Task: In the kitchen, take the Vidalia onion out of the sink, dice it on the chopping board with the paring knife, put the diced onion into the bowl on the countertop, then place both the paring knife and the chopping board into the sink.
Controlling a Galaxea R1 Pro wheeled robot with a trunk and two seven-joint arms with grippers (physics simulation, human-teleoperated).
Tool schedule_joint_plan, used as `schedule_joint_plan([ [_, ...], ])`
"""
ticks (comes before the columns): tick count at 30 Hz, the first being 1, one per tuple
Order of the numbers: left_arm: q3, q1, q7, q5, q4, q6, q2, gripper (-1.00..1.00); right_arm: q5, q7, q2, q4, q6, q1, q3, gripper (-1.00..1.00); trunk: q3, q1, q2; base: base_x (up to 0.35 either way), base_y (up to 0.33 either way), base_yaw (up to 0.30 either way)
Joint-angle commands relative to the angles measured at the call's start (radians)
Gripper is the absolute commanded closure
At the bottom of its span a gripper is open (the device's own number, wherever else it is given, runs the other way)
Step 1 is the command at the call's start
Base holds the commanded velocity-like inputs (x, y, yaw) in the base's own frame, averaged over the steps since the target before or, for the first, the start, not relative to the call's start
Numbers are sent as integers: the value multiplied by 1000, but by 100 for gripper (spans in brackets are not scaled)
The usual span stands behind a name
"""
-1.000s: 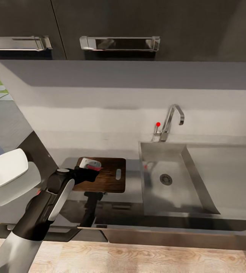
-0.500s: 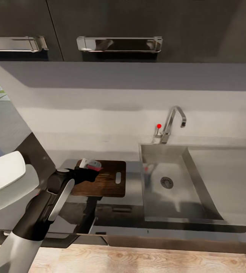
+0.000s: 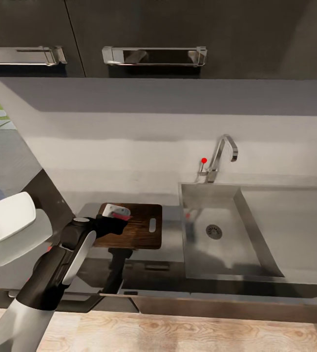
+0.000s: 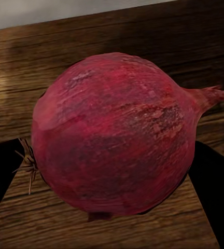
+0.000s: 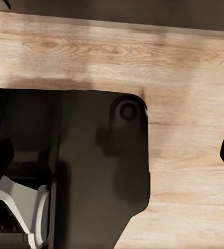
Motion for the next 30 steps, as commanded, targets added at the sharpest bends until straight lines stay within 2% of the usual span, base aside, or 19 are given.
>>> schedule_joint_plan([
  [1,-1,-1,5,5,-1,4,0,100,11,-8,1,-2,0,1,-3,-100,-2,1,-2,0,0,0],
  [12,-1,-1,5,5,-2,3,0,100,11,-8,1,-3,0,1,-3,-100,-15,1,-2,0,-12,0],
  [19,-1,-1,5,5,-3,2,0,100,11,-8,1,-2,0,1,-3,-100,-16,1,-2,31,-114,0],
  [30,-1,-1,5,5,-4,3,0,100,11,-8,1,-2,0,1,-3,-100,-16,1,-2,3,30,0],
])
